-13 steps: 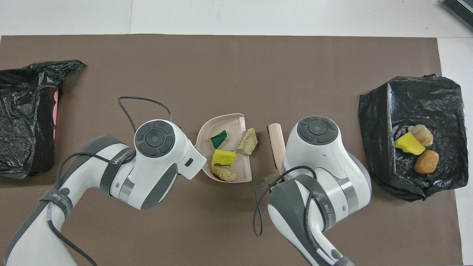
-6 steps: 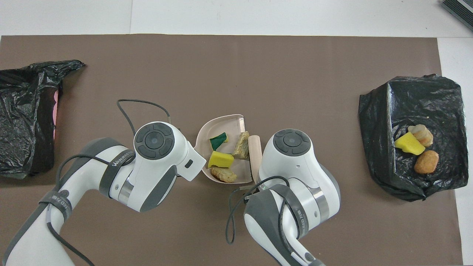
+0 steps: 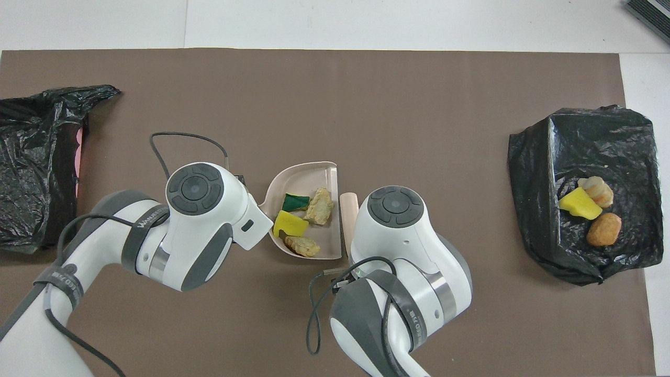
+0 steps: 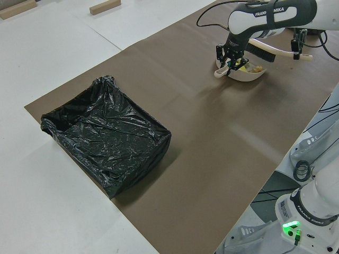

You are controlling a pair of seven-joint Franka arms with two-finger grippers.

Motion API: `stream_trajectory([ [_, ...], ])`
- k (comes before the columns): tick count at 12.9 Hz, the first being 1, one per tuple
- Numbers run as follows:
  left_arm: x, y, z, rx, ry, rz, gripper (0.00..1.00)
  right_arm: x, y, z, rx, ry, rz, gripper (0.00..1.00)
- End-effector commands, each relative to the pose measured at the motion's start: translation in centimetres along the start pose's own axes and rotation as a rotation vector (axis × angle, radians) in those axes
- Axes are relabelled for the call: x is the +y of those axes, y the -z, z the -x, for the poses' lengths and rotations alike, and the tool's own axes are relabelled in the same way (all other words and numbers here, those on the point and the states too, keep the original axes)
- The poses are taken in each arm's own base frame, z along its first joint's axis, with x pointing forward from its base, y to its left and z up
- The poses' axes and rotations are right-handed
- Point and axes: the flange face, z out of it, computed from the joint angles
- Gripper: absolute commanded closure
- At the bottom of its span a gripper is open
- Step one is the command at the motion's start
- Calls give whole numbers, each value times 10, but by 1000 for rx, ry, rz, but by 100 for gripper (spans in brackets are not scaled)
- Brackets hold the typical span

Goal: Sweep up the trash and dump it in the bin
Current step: 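Carry the dustpan to the black bag and tip it with the left gripper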

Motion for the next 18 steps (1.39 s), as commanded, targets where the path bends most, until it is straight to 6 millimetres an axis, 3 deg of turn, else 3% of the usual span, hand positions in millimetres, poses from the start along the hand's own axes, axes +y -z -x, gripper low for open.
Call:
stream_trajectory([
  [1, -13, 23, 41, 28, -4, -38, 100, 0, 37, 33, 29, -46, 22, 100],
  [3, -23, 37, 84, 42, 36, -50, 100, -17, 31, 52, 33, -90, 16, 100],
  [5, -33, 52, 123, 65, 116, -49, 100, -20, 16, 67, 47, -146, -40, 100],
  [7, -45, 69, 161, 58, 162, -30, 100, -35, -31, 88, 59, -129, -40, 100],
  [9, -58, 87, 204, 59, 186, -59, 100, -46, -63, 98, 73, -140, -22, 100],
  [14, -75, 111, 313, 46, 294, -119, 100, -21, -103, 118, 78, -139, 7, 100],
  [18, -91, 131, 419, 20, 347, -119, 100, -22, -124, 120, 94, -120, 27, 100],
])
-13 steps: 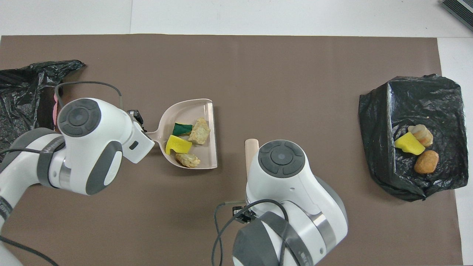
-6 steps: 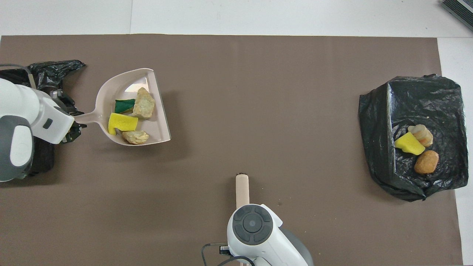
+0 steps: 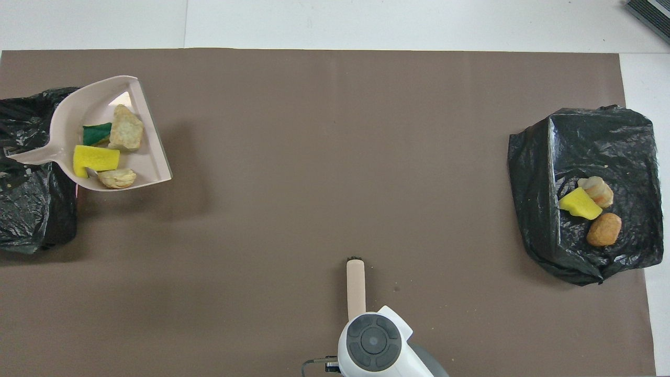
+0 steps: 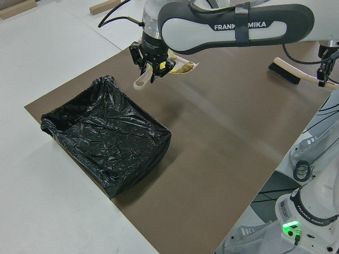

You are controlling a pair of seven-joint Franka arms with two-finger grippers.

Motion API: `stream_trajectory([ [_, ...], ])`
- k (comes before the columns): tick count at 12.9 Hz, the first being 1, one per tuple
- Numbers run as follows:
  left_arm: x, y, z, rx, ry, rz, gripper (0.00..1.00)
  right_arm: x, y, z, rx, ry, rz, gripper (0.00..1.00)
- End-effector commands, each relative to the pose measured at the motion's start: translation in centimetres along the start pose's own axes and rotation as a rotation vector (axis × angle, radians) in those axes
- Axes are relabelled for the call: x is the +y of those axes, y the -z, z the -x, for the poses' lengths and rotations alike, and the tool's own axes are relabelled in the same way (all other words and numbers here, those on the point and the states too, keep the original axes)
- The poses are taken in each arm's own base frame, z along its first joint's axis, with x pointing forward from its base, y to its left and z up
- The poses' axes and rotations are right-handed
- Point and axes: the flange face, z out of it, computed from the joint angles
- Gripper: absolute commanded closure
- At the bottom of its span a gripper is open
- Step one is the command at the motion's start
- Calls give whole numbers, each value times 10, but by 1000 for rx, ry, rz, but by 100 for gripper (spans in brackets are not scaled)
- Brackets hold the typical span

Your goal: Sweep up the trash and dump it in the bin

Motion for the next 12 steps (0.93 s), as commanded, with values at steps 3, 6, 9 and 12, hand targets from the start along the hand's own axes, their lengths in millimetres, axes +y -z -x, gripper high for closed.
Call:
stream_trajectory([
  [3, -42, 3, 105, -22, 53, 14, 100, 7, -5, 4, 22, 5, -16, 91],
  [6, -61, 2, 170, -90, 41, -1, 100, 0, -2, -2, 33, 30, -9, 0],
  [9, -72, 8, 196, -229, -46, -7, 100, -7, 31, -26, 108, 47, -4, 0],
  [12, -73, 13, 196, -459, -170, 34, 100, 21, 87, -69, 228, 30, 0, 0],
])
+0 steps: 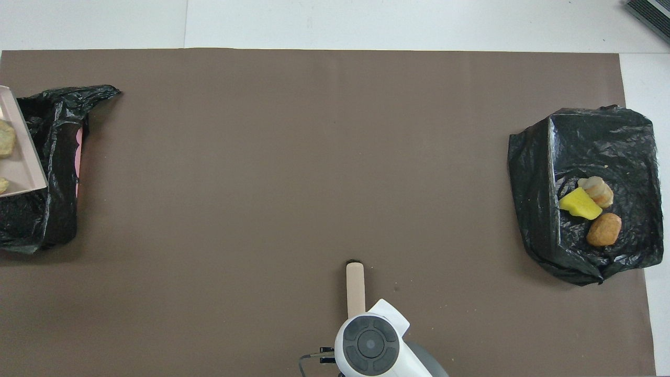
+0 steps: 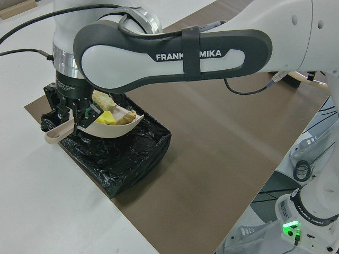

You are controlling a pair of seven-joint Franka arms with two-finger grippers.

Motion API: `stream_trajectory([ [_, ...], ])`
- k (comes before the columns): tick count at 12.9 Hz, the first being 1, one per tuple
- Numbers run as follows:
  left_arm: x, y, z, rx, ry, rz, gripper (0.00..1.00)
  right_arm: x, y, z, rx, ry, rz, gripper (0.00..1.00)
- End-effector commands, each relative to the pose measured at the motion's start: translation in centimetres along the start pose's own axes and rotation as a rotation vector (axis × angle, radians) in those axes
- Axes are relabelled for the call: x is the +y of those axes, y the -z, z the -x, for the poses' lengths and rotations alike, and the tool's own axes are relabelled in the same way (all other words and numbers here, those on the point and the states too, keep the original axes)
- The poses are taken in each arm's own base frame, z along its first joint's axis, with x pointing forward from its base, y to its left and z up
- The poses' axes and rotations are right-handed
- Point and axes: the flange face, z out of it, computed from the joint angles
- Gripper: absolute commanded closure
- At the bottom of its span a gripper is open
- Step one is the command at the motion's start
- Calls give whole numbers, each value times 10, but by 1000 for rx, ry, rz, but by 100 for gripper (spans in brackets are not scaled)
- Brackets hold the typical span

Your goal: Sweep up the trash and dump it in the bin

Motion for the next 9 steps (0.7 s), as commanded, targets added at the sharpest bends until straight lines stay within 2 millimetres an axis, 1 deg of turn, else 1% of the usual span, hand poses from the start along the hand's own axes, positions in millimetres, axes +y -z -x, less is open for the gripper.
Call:
stream_trajectory([
  [1, -6, 13, 0, -163, -103, 29, 100, 25, 37, -46, 81, 0, 5, 0],
  [2, -10, 19, -12, -201, -139, 32, 100, 36, 51, -59, 116, -15, 8, 0],
  [3, -13, 21, -18, -227, -160, 31, 100, 47, 65, -72, 153, -31, 15, 0],
  [5, -13, 24, -15, -307, -193, 38, 100, 71, 94, -101, 208, -64, 22, 0],
  [6, -13, 26, -12, -347, -210, 42, 100, 80, 109, -111, 219, -59, 27, 0],
  [7, -13, 28, -9, -384, -220, 46, 100, 88, 126, -120, 229, -65, 22, 0],
  [9, -6, 42, 2, -410, -212, 53, 100, 118, 159, -136, 261, -103, 0, 0],
])
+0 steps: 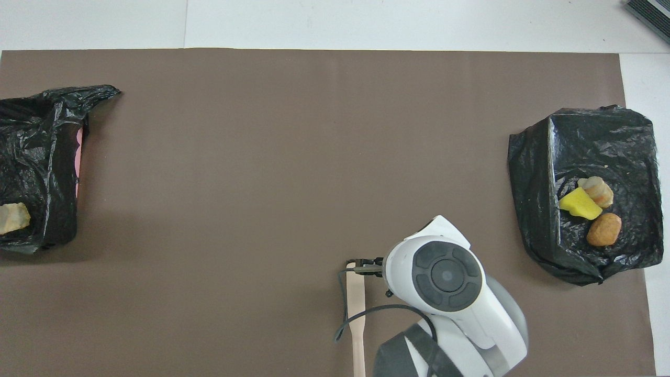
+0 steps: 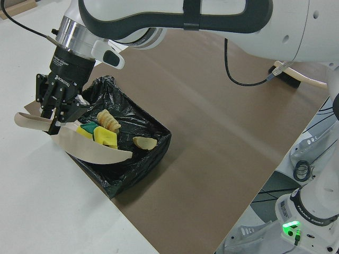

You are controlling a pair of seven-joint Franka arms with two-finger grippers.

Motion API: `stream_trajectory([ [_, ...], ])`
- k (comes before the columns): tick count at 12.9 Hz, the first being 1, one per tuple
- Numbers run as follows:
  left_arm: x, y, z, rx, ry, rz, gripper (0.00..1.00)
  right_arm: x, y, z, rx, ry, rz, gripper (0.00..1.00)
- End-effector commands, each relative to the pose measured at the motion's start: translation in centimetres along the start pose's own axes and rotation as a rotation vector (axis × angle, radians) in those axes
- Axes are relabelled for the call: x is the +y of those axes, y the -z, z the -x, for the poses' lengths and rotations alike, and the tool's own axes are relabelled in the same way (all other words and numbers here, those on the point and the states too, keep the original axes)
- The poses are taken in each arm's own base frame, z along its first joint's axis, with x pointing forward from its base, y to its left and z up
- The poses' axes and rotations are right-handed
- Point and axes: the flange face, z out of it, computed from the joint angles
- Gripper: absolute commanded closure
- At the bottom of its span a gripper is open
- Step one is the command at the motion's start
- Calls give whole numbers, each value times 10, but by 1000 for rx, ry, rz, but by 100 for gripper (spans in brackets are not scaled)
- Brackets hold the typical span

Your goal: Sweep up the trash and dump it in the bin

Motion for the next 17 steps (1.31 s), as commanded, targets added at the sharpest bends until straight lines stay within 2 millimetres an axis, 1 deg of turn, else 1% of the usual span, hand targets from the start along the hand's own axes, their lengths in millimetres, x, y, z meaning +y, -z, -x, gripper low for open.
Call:
stream_trajectory([
  [1, 12, 23, 23, -66, 0, 14, 100, 26, 34, -32, 15, -8, 6, 0],
  [2, 14, 26, 27, -97, -9, 18, 100, 34, 46, -37, 10, -5, 8, 0],
  [3, 18, 33, 33, -113, -4, 18, 100, 44, 58, -42, 14, -6, 6, 0],
  [4, 23, 37, 35, -116, 0, 34, 100, 52, 68, -46, 15, -4, 6, 0],
  [6, 23, 49, 12, -153, -55, 33, 100, 70, 91, -52, 11, -12, -3, 0],
  [7, 25, 53, -4, -175, -63, 28, 100, 81, 101, -57, 16, -25, -5, 0],
  [8, 24, 59, -17, -211, -60, 28, 100, 88, 108, -59, 19, -32, -6, 0],
  [9, 20, 68, -28, -255, -66, 20, 100, 92, 113, -61, 23, -38, -7, 0],
  [11, 16, 79, -30, -285, -76, 19, 100, 102, 121, -65, 32, -59, -15, 0],
  [13, 15, 97, -18, -283, -50, 0, 100, 117, 125, -70, 39, -88, -17, 0],
  [14, 17, 107, -15, -241, -20, 4, 100, 126, 126, -72, 40, -107, -19, 0],
  [15, 21, 116, -16, -177, 12, 8, 100, 132, 133, -70, 50, -117, -26, 0],
  [16, 22, 121, -21, -125, 29, 10, 100, 137, 137, -69, 48, -135, -54, 0],
  [17, 17, 135, -39, -93, 15, -3, 100, 151, 140, -71, 40, -167, -81, 0],
])
